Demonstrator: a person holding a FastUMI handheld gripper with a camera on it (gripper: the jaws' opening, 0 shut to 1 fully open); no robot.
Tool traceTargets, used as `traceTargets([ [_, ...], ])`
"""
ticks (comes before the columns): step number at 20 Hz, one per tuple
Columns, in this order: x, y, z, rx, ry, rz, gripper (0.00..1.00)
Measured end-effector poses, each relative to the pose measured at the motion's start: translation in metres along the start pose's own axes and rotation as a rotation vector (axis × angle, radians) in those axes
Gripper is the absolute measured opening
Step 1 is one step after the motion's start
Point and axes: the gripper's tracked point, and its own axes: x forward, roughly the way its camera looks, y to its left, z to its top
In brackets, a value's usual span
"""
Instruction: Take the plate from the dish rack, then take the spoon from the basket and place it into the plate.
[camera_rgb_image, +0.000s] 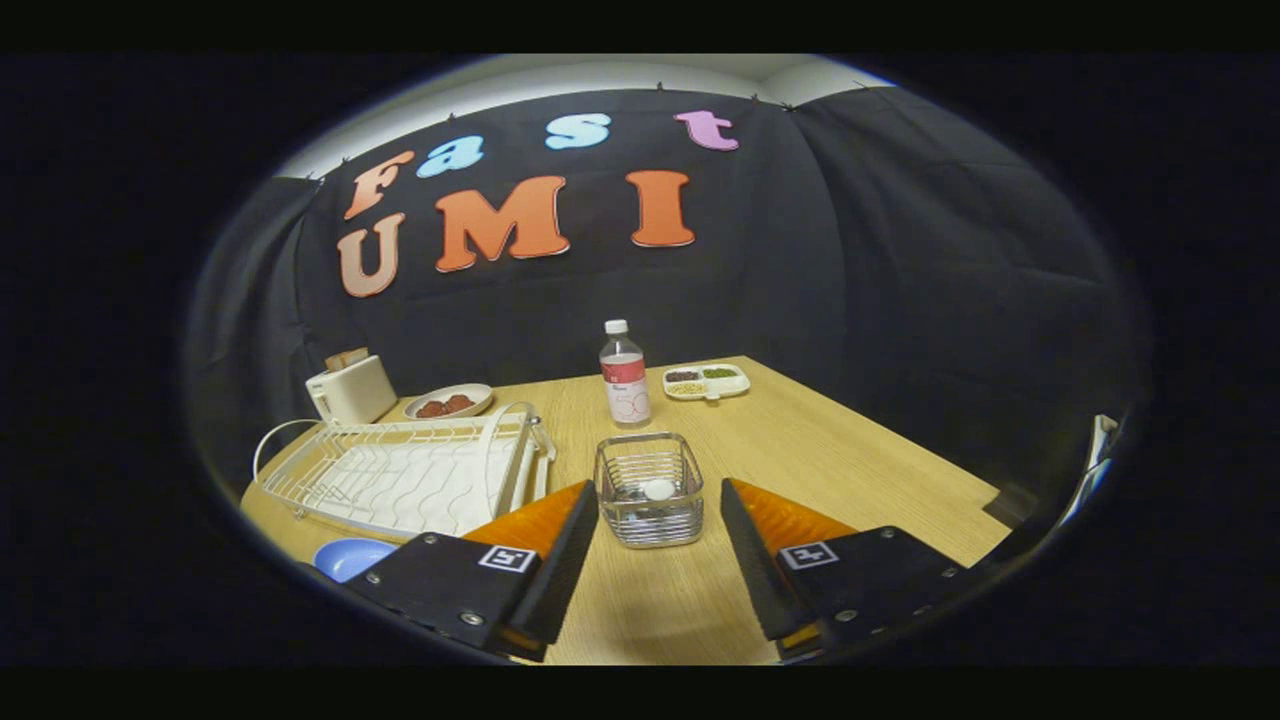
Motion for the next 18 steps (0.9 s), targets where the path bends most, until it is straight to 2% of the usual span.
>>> traceTargets([
  [1,0.001,0.001,0.002,-0.006,-0.006,0.004,0.63],
  [2,0.002,0.004,0.003,-0.012,-0.008,0.011,0.57],
  [3,0.004,0.006,0.001,-0.021,-0.004,0.013,0.45],
  [4,0.005,0.005,0.000,-0.032,0.003,0.001,0.38],
  [5,0.003,0.006,0.000,-0.035,0.006,0.006,0.24],
  [7,0.004,0.010,0.003,-0.028,0.001,0.013,0.11],
  [18,-0.023,0.015,0.038,-0.047,-0.064,-0.001,0.10],
])
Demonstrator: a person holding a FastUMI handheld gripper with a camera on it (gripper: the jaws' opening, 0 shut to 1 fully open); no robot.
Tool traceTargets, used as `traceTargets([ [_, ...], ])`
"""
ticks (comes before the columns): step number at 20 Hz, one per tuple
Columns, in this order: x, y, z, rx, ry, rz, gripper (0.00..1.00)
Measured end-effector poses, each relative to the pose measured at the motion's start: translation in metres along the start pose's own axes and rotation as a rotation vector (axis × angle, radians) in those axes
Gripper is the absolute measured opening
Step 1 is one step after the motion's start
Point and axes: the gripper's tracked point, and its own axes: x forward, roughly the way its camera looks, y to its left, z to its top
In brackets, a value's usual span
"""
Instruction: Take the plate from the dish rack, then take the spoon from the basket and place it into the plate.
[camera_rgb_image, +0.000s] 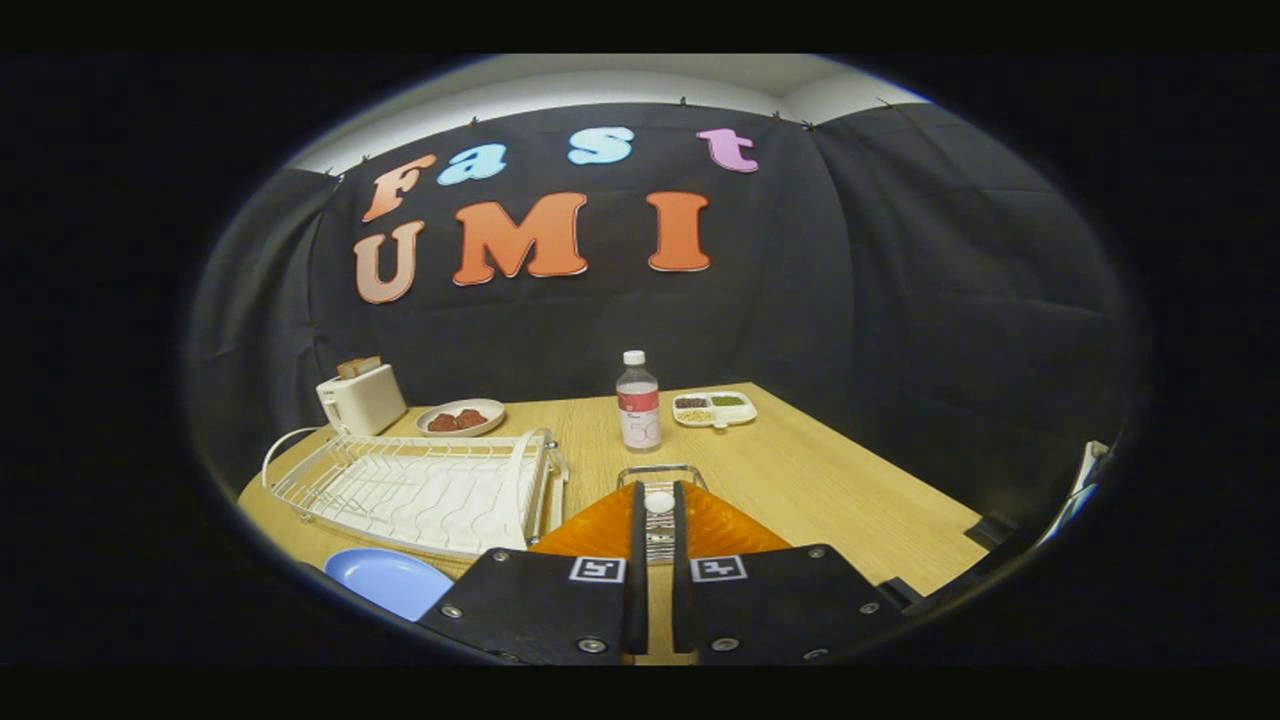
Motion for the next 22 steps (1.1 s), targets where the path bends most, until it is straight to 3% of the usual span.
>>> traceTargets([
  [11,-0.065,0.027,0.057,-0.019,-0.100,0.058,0.09],
  [22,-0.131,0.118,0.056,-0.025,-0.079,0.315,0.09],
])
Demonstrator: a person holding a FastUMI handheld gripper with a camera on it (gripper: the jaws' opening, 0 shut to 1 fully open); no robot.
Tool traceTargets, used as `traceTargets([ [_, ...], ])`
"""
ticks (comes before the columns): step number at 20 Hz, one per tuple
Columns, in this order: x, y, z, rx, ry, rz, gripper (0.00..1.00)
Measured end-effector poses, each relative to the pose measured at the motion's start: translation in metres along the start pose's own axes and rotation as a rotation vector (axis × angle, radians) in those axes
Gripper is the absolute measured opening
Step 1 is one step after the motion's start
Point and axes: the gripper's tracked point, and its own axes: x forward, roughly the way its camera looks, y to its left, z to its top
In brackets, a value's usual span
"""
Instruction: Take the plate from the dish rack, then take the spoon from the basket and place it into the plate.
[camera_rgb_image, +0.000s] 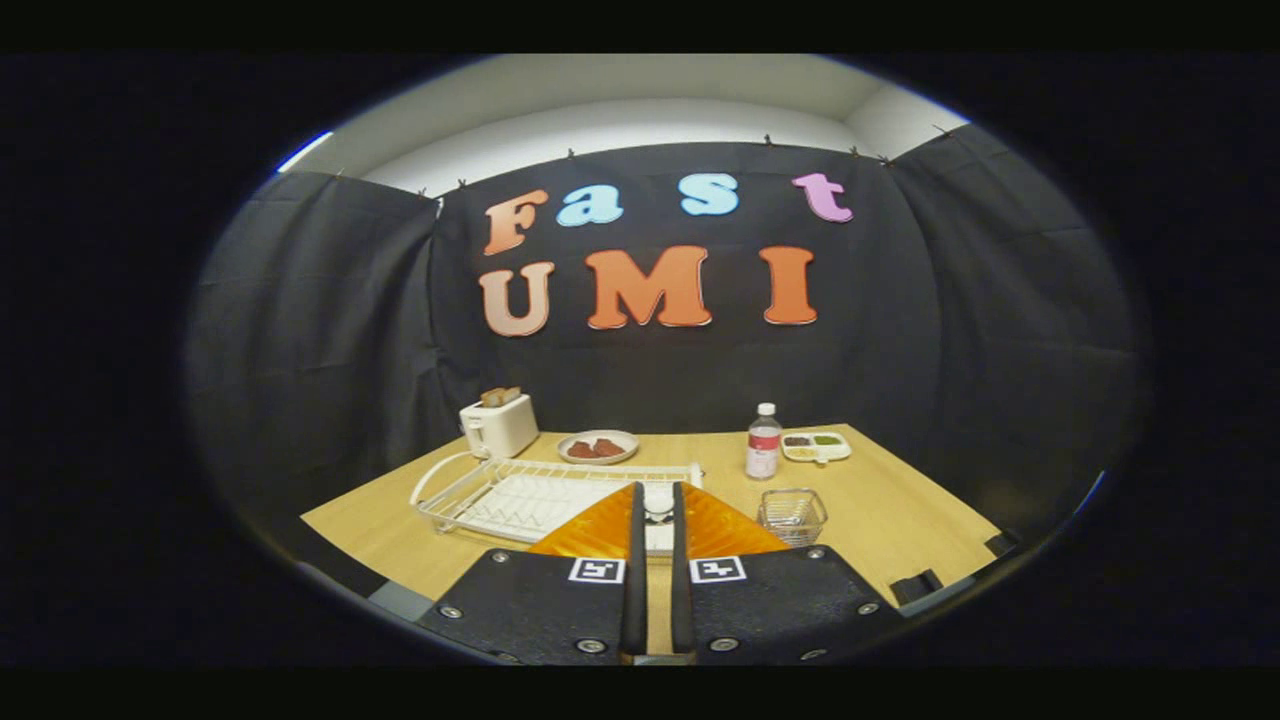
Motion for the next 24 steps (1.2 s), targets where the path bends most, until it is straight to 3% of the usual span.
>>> traceTargets([
  [7,-0.012,0.064,-0.035,0.034,0.053,0.157,0.09],
  [17,0.018,0.077,-0.094,0.034,0.148,0.180,0.09],
  [24,0.032,0.089,-0.105,0.017,0.172,0.241,0.09],
])
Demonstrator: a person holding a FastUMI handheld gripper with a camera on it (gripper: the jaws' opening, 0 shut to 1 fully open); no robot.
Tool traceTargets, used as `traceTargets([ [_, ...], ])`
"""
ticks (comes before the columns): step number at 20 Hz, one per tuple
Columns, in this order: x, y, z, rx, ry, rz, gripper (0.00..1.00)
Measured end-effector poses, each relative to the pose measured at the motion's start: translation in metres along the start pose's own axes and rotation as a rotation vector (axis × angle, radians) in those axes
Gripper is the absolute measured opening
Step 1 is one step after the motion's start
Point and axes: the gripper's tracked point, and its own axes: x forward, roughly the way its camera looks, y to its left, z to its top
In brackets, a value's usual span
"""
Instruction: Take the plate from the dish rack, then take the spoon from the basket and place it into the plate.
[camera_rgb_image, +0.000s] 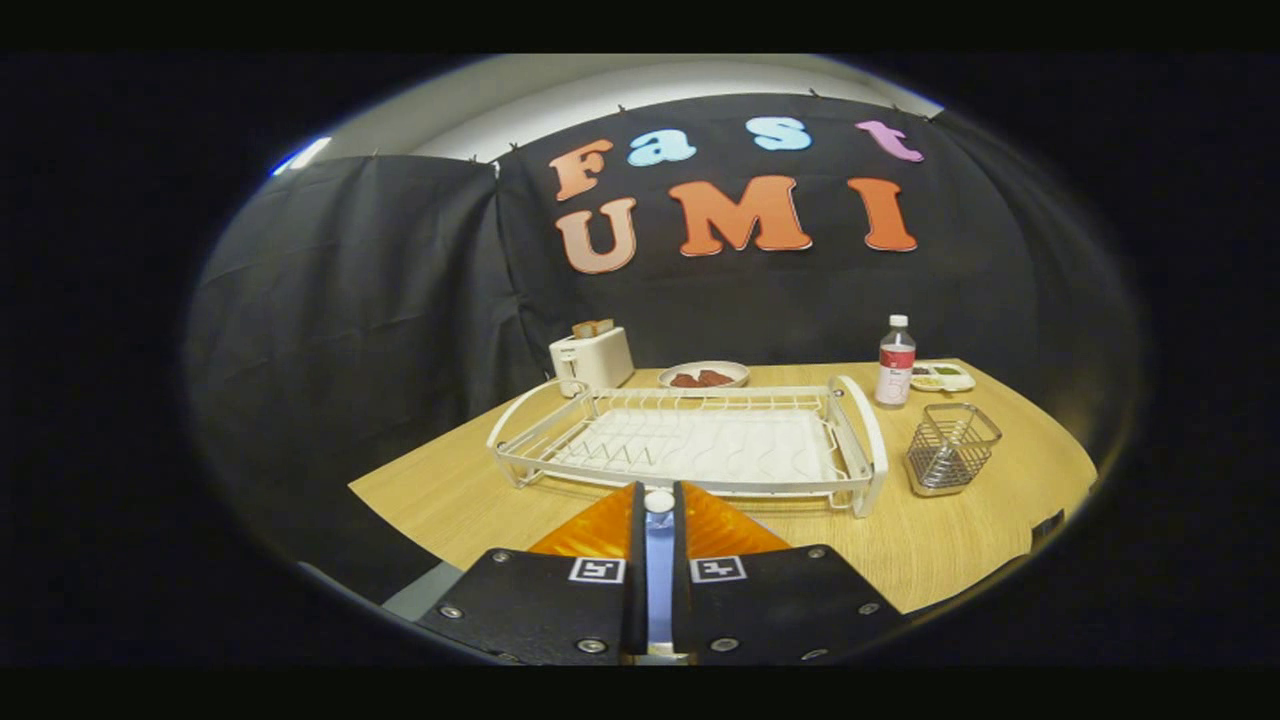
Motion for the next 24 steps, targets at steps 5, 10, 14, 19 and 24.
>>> traceTargets([
  [5,0.008,-0.008,0.001,0.010,0.019,0.009,0.16],
  [10,0.009,-0.025,0.013,0.025,0.010,-0.016,0.31],
  [14,0.004,-0.043,0.031,0.011,-0.018,-0.043,0.56],
  [19,-0.006,-0.074,0.050,0.016,-0.048,-0.107,0.78],
  [24,-0.024,-0.124,0.075,0.010,-0.107,-0.219,0.97],
])
